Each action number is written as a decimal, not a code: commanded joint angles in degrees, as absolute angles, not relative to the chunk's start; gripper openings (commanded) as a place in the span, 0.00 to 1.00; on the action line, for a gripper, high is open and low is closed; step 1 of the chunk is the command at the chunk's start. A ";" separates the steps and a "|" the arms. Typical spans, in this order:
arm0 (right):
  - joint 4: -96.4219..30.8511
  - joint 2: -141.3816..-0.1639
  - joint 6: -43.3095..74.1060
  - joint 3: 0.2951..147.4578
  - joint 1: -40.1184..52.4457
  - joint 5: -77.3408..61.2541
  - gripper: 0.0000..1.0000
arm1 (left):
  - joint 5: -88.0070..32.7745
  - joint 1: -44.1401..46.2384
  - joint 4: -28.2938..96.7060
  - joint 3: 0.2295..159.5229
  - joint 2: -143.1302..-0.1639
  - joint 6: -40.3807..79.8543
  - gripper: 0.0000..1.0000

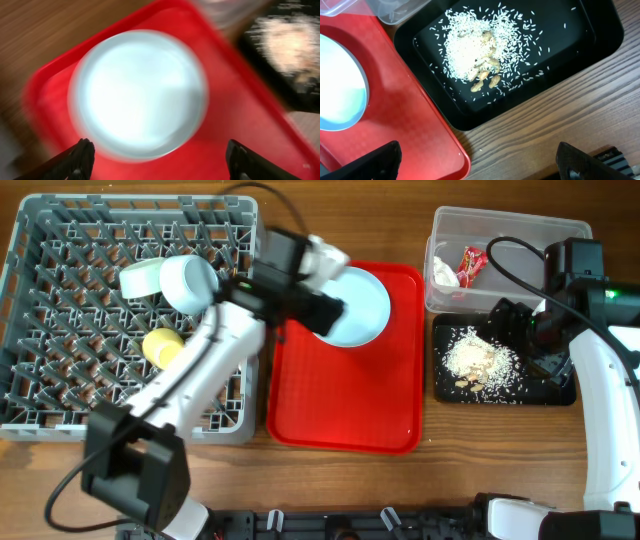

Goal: Sort waste into correct bins and load items into the dishwasher rack
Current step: 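Grasp the edge of the light-blue plate with the left gripper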

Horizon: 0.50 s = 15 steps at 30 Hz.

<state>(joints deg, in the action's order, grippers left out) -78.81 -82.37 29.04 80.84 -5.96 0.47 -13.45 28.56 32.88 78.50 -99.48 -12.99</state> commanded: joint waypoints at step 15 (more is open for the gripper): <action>-78.72 -82.06 28.49 81.69 -5.98 0.38 1.00 | -3.09 40.93 26.30 78.76 -118.85 -13.06 0.82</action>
<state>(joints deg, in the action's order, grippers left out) -78.81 -82.37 29.04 80.84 -5.96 0.45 -4.71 40.93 25.45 78.50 -117.75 -12.99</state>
